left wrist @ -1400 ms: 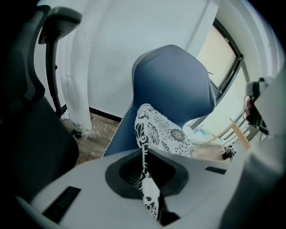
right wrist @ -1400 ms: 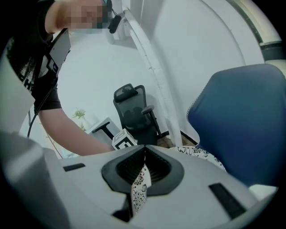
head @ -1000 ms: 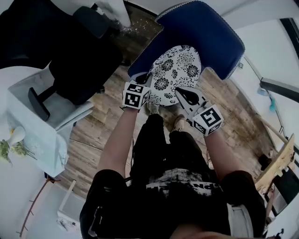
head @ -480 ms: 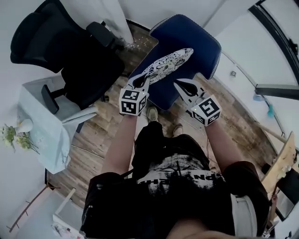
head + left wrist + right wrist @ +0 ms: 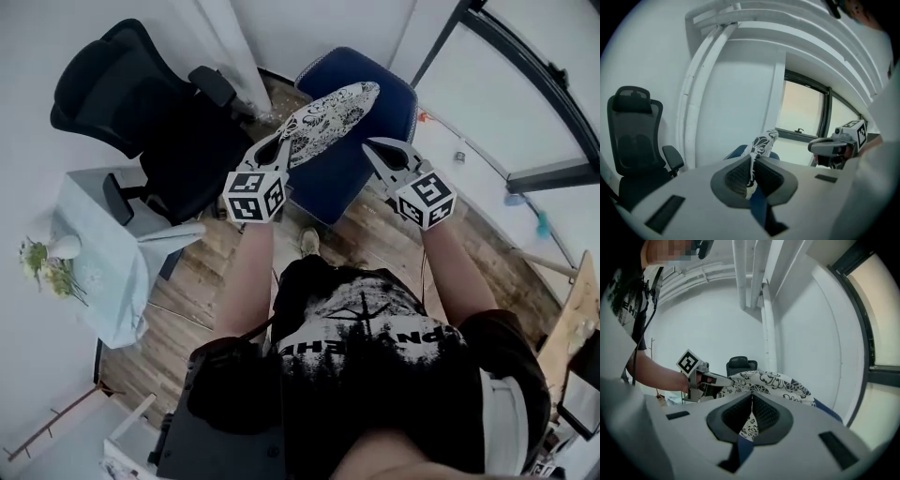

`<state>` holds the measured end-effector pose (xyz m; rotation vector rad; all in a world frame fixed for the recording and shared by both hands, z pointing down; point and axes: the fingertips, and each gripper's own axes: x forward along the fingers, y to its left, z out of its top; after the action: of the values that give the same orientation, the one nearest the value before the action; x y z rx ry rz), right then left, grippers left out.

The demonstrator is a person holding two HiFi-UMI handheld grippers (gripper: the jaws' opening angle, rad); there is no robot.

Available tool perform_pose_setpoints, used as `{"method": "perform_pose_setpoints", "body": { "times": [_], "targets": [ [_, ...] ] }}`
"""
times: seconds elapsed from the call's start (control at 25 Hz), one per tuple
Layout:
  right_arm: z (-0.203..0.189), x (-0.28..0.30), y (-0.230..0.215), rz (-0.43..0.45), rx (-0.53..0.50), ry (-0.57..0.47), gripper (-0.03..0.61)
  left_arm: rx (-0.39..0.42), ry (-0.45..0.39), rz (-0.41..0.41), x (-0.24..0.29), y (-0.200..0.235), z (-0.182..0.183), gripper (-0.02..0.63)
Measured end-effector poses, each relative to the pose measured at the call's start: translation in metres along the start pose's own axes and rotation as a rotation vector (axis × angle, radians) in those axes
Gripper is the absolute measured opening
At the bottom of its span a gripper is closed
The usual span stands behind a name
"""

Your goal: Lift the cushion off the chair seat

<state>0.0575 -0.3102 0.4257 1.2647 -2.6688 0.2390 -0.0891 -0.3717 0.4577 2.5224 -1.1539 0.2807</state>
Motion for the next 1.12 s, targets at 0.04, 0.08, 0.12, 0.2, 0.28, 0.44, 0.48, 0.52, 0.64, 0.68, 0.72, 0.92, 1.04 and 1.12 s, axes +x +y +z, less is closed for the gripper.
{"method": "perform_pose_setpoints", "body": {
  "times": [0.04,0.08,0.12,0.2,0.28,0.44,0.48,0.52,0.64,0.68,0.72,0.92,1.04,1.12],
  "targets": [
    [0.006,-0.004,0.000,-0.001,-0.010,-0.006,0.018,0.005,-0.023,0.001,-0.004,-0.002,0.012,0.025],
    [0.013,-0.007,-0.001,-0.002,-0.017,-0.016,0.018,0.012,-0.045,0.003,-0.009,-0.004,0.023,0.025],
    [0.019,-0.010,-0.001,-0.004,-0.022,-0.026,0.018,0.020,-0.064,0.004,-0.013,-0.006,0.033,0.025],
    [0.031,-0.016,-0.001,-0.011,-0.032,-0.047,0.018,0.040,-0.094,0.005,-0.022,-0.013,0.051,0.025],
    [0.044,-0.023,-0.002,-0.017,-0.041,-0.071,0.018,0.061,-0.116,0.001,-0.029,-0.023,0.065,0.025],
    [0.070,-0.034,-0.007,-0.022,-0.060,-0.118,0.017,0.120,-0.138,-0.010,-0.036,-0.041,0.087,0.023],
    [0.074,-0.036,-0.007,-0.024,-0.064,-0.126,0.017,0.128,-0.139,-0.011,-0.037,-0.044,0.089,0.023],
    [0.076,-0.037,-0.007,-0.025,-0.064,-0.131,0.017,0.131,-0.138,-0.013,-0.039,-0.046,0.090,0.023],
    [0.077,-0.038,-0.004,-0.025,-0.060,-0.134,0.017,0.129,-0.134,-0.011,-0.041,-0.048,0.087,0.023],
    [0.077,-0.038,-0.004,-0.023,-0.060,-0.134,0.017,0.130,-0.133,-0.009,-0.041,-0.048,0.087,0.023],
    [0.077,-0.038,-0.003,-0.020,-0.059,-0.134,0.017,0.132,-0.133,-0.007,-0.041,-0.049,0.087,0.023],
    [0.066,-0.036,-0.002,-0.015,-0.043,-0.123,0.017,0.124,-0.124,-0.007,-0.041,-0.050,0.079,0.023],
    [0.058,-0.033,-0.002,-0.016,-0.038,-0.106,0.017,0.120,-0.117,-0.006,-0.040,-0.050,0.075,0.023],
    [0.055,-0.030,-0.002,-0.014,-0.043,-0.093,0.017,0.123,-0.115,-0.005,-0.039,-0.050,0.074,0.023]
  ]
}}
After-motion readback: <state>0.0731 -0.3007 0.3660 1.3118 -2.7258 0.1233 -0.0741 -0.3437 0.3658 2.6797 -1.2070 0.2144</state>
